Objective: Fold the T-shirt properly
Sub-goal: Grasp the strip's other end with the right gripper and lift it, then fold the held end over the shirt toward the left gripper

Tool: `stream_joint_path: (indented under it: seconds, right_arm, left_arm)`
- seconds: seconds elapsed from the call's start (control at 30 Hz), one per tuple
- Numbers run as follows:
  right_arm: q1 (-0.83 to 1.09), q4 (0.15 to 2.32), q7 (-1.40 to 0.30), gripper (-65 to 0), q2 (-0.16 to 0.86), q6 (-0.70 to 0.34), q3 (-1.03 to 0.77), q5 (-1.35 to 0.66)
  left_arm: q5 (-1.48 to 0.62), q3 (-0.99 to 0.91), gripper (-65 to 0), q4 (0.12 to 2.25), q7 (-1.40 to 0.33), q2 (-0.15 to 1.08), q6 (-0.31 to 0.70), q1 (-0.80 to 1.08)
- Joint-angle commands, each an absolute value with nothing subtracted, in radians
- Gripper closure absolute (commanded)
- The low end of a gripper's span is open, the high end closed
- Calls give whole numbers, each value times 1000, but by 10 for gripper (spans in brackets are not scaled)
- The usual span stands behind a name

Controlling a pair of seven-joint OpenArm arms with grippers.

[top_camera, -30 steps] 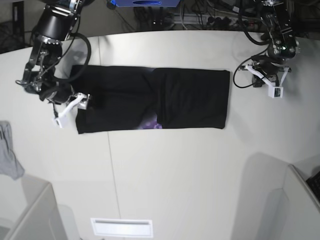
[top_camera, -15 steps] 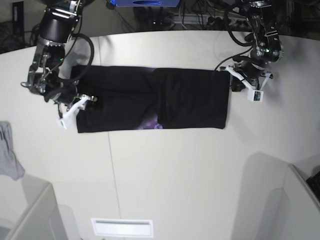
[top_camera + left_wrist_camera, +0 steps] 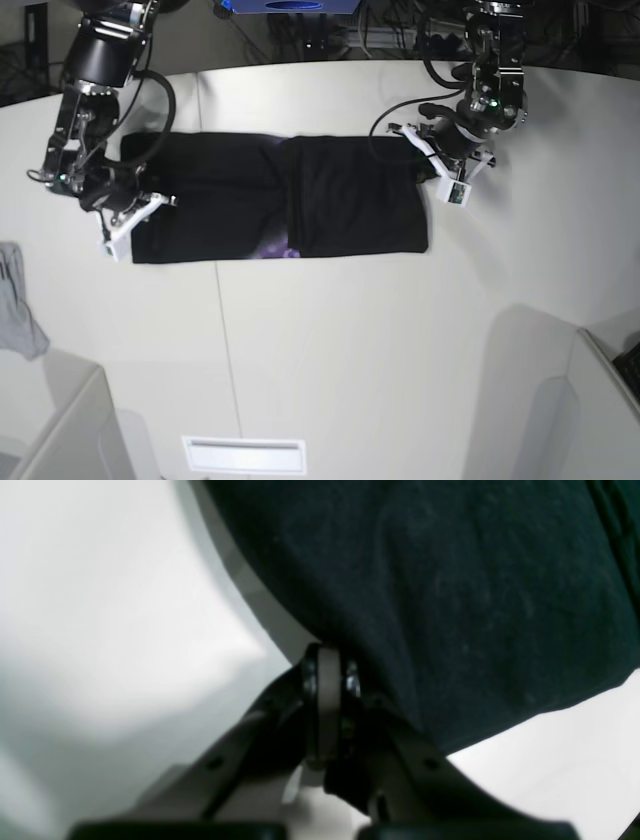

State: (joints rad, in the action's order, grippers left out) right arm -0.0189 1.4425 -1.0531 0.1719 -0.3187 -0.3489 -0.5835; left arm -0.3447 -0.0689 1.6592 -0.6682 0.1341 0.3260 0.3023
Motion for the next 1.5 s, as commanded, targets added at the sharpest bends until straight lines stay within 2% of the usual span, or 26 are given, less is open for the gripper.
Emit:
stream_joint_path:
  seconds: [0.0, 0.23, 0.47, 0.6, 0.83, 1.03, 1.17, 1.47]
  right_arm:
    - [-27, 1511, -1040, 0, 180, -300, -314, -610]
    - [28, 1759, -1040, 0, 174, -154, -110, -618]
    - [51, 1910, -1040, 0, 168, -81, 18, -621]
    - [61, 1969, -1056, 0, 110, -65, 53, -621]
    - [65, 1989, -1093, 0, 1, -65, 71, -619]
    - [62, 1989, -1076, 0, -8, -41, 182, -619]
    - [64, 1980, -1007, 0, -16, -12, 245, -613]
    - [28, 1834, -906, 0, -19, -1, 341, -613]
  left_arm:
    - [-337, -54, 0, 1682, -696, 136, 305, 308]
    - [-337, -51, 0, 1781, -699, 143, 280, 308]
    - [-337, -139, 0, 1778, -699, 145, 280, 308]
    - [-337, -185, 0, 1756, -699, 159, 280, 308]
    - [-337, -188, 0, 1748, -699, 165, 280, 308]
    - [-337, -186, 0, 1748, -699, 165, 280, 311]
    - [-337, -188, 0, 1748, -699, 165, 280, 317]
    - [-337, -186, 0, 1748, -699, 165, 280, 320]
